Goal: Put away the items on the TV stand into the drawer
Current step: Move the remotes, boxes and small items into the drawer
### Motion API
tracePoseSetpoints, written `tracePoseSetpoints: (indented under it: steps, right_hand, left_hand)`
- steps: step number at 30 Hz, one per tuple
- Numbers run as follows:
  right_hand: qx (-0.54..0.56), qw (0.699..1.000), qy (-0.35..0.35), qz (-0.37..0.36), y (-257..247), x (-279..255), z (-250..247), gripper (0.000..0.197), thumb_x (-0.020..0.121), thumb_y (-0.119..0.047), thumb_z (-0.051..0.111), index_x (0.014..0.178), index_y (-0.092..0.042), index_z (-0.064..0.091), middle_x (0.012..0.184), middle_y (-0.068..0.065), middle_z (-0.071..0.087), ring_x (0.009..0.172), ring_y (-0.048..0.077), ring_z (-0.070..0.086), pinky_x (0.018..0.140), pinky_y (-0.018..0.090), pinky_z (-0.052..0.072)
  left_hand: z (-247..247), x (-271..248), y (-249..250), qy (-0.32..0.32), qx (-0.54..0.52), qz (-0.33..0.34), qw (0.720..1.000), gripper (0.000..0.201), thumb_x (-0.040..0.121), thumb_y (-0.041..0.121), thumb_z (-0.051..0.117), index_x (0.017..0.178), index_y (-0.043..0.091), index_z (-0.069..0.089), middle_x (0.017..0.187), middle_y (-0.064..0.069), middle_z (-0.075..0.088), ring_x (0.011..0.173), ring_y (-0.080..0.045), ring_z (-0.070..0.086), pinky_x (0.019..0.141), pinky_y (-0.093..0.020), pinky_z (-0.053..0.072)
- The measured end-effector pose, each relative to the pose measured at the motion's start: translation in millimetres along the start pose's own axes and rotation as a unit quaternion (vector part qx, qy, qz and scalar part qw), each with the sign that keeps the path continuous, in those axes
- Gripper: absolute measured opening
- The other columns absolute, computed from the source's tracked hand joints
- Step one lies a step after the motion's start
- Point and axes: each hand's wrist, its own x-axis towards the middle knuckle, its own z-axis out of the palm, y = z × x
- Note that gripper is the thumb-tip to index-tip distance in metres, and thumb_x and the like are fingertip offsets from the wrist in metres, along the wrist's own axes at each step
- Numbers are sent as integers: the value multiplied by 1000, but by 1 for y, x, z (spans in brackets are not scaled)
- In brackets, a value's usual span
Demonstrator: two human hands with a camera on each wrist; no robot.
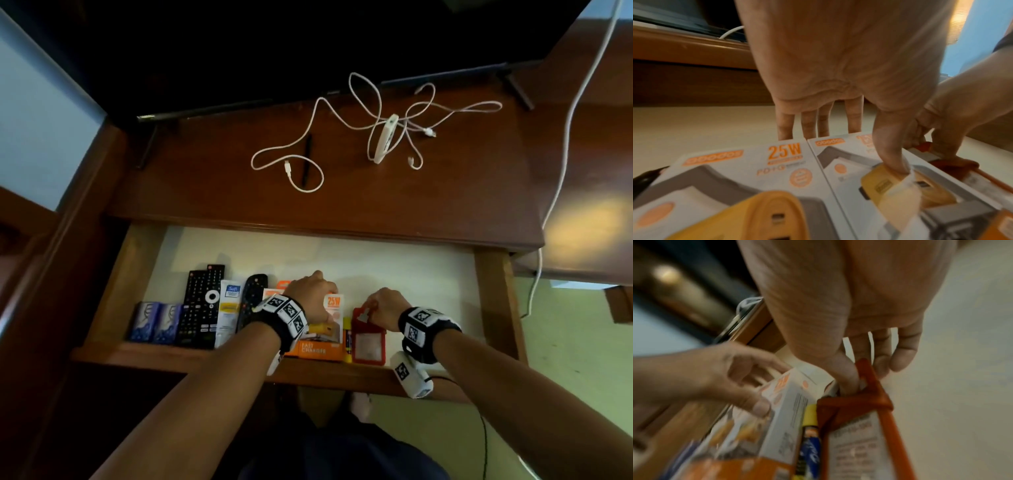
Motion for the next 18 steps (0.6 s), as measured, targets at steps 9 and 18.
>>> tracePoseSetpoints:
  steps: [9,18]
  right_hand:
    - [-121,992,7,-35,-13,-2,9,19,91,-28,67,95,-10,60,108,16,70,92,33,70,68,32,52]
    - [10,977,195,-85,-58,-32,-84,23,88,-11,55,99,-14,76,98,13,74,88,32,71,70,26,47]
  left_hand:
    - [-2,-2,8,11,16,-6,1000,64,79,45,82,136,29,59,127,-6,50,114,-30,58,93,-44,50]
    - [-108,-7,26,373,-153,31,914,22,103,21,51,113,14,69,105,-3,64,94,-21,60,82,-36,49]
